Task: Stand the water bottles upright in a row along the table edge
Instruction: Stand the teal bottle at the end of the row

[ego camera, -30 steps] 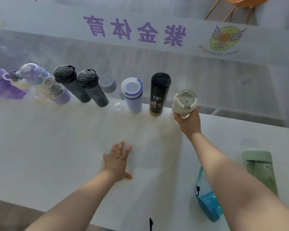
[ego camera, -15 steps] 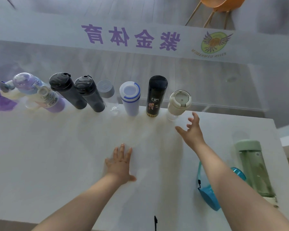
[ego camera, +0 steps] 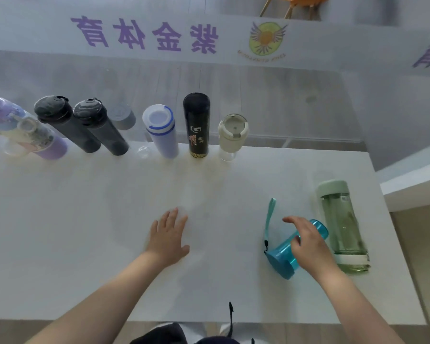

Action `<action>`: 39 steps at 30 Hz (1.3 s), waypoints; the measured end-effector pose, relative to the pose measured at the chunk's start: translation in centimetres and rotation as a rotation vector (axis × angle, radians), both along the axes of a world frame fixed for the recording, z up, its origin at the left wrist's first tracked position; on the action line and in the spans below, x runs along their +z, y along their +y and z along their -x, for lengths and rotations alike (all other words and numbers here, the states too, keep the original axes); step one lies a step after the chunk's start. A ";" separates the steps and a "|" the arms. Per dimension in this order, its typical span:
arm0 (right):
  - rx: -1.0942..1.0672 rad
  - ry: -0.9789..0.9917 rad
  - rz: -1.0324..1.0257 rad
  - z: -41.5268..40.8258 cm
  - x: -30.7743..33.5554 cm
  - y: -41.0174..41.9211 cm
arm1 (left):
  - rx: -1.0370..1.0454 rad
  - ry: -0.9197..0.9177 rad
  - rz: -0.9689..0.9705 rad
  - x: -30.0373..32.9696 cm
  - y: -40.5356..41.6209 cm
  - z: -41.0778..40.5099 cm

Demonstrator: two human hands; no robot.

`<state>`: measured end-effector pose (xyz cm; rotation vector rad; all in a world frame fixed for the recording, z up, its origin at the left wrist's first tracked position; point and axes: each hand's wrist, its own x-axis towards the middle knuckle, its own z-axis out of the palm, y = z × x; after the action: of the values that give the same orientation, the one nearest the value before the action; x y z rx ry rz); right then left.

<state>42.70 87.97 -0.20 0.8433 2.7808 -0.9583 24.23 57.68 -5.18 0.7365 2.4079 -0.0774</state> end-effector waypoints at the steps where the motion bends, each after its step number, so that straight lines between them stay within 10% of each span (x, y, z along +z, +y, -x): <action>1: 0.033 -0.016 -0.038 -0.9 0.0 0.7 | -0.001 -0.001 -0.017 0.0 0.7 -0.8; 9: 0.489 -0.182 -0.315 -5.5 -0.9 4.0 | 0.057 -0.062 -0.120 -0.4 7.2 -8.0; 22: 0.588 -0.163 -0.543 -4.9 -2.4 4.0 | 0.127 0.028 0.007 -1.9 9.3 -11.0; 39: 0.200 0.276 0.106 -5.4 -2.1 5.6 | 0.229 -0.074 0.102 -0.4 11.2 -10.8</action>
<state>48.12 93.55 -2.35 0.4366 2.9318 -1.2547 35.07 68.87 -5.62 0.4068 2.3802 -0.0779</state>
